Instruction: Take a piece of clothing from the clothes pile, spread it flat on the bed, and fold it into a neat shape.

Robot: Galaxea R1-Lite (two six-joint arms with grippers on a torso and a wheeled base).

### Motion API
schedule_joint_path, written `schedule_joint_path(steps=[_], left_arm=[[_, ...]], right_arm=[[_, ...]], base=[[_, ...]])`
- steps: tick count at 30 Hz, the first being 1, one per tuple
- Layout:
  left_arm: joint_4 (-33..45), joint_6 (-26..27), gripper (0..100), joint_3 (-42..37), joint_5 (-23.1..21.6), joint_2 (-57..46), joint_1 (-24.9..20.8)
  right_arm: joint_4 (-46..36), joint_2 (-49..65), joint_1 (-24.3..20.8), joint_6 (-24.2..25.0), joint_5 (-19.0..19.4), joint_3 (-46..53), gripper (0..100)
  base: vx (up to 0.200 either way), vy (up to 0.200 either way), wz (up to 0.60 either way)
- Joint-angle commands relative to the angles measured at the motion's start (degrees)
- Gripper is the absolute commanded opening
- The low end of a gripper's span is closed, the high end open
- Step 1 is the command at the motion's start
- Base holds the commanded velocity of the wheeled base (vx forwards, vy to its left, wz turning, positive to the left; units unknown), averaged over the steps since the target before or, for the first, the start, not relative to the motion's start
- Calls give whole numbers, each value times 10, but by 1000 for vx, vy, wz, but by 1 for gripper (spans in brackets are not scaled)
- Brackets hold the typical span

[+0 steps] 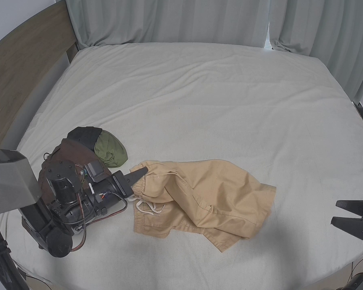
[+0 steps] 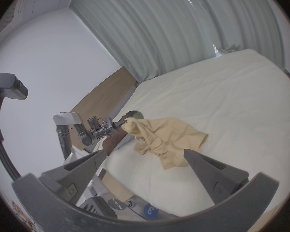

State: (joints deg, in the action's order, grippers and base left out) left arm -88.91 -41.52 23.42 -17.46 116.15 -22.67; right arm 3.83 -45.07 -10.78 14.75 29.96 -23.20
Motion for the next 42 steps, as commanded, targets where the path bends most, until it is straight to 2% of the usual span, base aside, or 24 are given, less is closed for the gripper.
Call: schedule_joint_path(steps=[1,4,5,6,7,10,22,25,31,42], left_arm=[[0,1,0,1,1,-2,0],[0,1,0,1,1,-6,2],[0,-1,0,1,1,-16,4],[0,-1,0,1,1,-16,4],[0,-1,0,3,0,-22,4],[0,-1,0,4,1,-21,6],[0,-2,0,8,0,-13,24],[0,-2,0,13,0,-10,32],[0,-3,0,16,-1,-5,41],[0,-2,0,22,-3,5,58]], right_arm=[[30,-87,-10,0,45,-16,100],[51,-100,-6,2,60,-15,100],[87,-119,5,5,81,-11,100],[87,-119,5,5,81,-11,100],[110,-140,8,6,99,-10,100],[130,-163,12,8,111,-4,100],[206,-267,25,41,116,20,100],[263,-317,25,56,117,43,100],[342,-381,27,59,116,67,100],[408,-462,31,63,116,84,100]], base=[[0,0,0],[0,0,0],[0,0,0],[0,0,0],[0,0,0],[0,0,0],[0,0,0],[0,0,0],[0,0,0],[0,0,0]])
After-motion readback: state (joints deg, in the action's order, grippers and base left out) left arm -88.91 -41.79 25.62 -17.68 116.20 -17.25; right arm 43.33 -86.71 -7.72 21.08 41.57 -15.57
